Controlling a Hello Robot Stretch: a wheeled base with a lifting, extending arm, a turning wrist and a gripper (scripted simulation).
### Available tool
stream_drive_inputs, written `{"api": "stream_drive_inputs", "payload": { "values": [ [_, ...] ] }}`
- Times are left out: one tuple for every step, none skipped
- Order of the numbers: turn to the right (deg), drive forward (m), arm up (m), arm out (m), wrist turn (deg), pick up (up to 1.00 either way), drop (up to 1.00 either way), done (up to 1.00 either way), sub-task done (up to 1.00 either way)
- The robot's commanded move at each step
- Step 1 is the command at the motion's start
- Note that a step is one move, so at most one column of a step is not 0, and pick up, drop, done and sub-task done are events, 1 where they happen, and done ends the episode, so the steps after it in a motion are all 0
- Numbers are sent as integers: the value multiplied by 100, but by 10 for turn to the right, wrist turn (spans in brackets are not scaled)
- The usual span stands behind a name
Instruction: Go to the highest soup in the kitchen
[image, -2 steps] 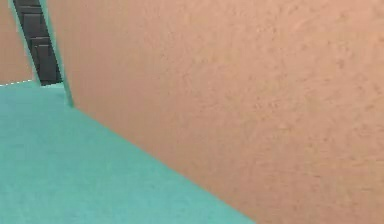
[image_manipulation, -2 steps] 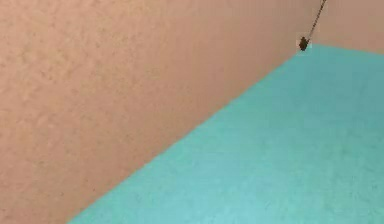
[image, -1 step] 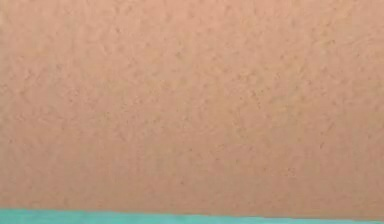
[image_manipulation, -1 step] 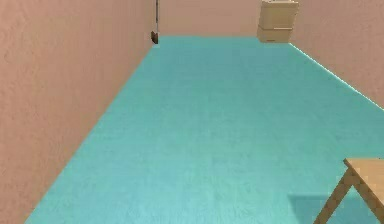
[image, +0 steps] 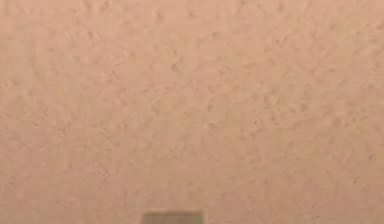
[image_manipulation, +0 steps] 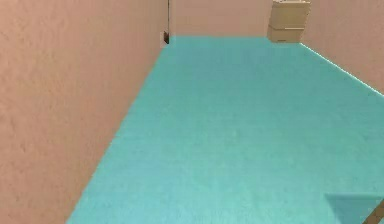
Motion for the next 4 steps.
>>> {"api": "stream_drive_inputs", "payload": {
  "values": [
    [-450,0,0,0,0,0,0,0,0],
    [-390,0,0,0,0,0,0,0,0],
    [0,100,0,0,0,0,0,0,0],
    [0,100,0,0,0,0,0,0,0]
  ]
}}
